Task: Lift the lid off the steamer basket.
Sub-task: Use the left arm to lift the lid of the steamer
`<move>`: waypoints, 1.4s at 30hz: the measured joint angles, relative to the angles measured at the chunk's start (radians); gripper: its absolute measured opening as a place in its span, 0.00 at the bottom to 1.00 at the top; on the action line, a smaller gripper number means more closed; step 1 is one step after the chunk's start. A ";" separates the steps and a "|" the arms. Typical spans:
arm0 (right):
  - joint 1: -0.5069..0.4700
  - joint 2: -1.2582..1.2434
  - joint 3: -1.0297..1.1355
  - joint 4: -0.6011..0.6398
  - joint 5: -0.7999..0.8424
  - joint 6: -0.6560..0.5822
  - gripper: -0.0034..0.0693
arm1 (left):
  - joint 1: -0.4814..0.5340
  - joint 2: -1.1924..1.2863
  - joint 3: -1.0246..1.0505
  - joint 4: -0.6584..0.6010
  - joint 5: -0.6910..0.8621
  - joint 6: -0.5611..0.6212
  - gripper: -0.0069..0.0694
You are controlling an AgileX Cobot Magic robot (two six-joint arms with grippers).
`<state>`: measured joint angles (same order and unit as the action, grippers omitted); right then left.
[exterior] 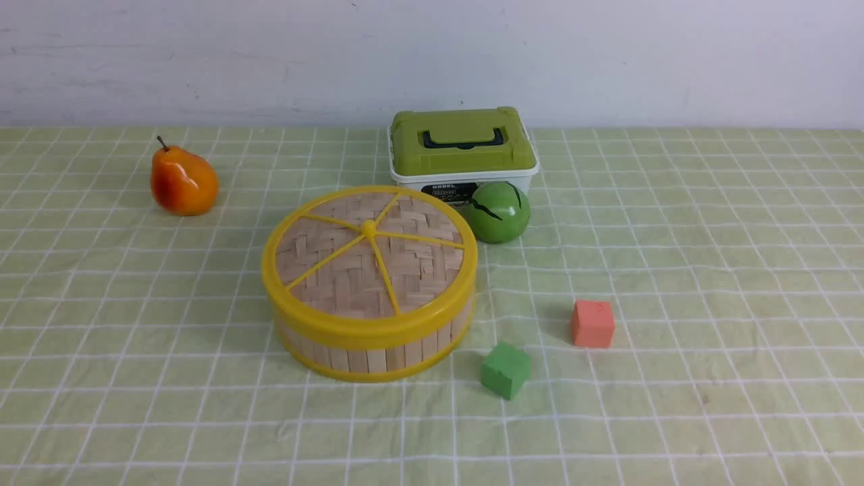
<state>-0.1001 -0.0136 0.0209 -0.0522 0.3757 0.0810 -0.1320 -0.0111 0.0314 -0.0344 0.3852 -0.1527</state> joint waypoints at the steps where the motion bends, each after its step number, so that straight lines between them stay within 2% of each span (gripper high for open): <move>1: 0.000 0.000 0.000 0.000 0.000 0.000 0.38 | 0.000 0.000 0.000 0.000 0.000 0.000 0.10; 42: 0.000 0.000 0.000 0.000 0.000 0.000 0.38 | 0.000 0.000 0.000 0.000 -0.002 0.000 0.12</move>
<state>-0.1001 -0.0136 0.0209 -0.0522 0.3757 0.0810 -0.1320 -0.0111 0.0314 -0.0344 0.3833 -0.1527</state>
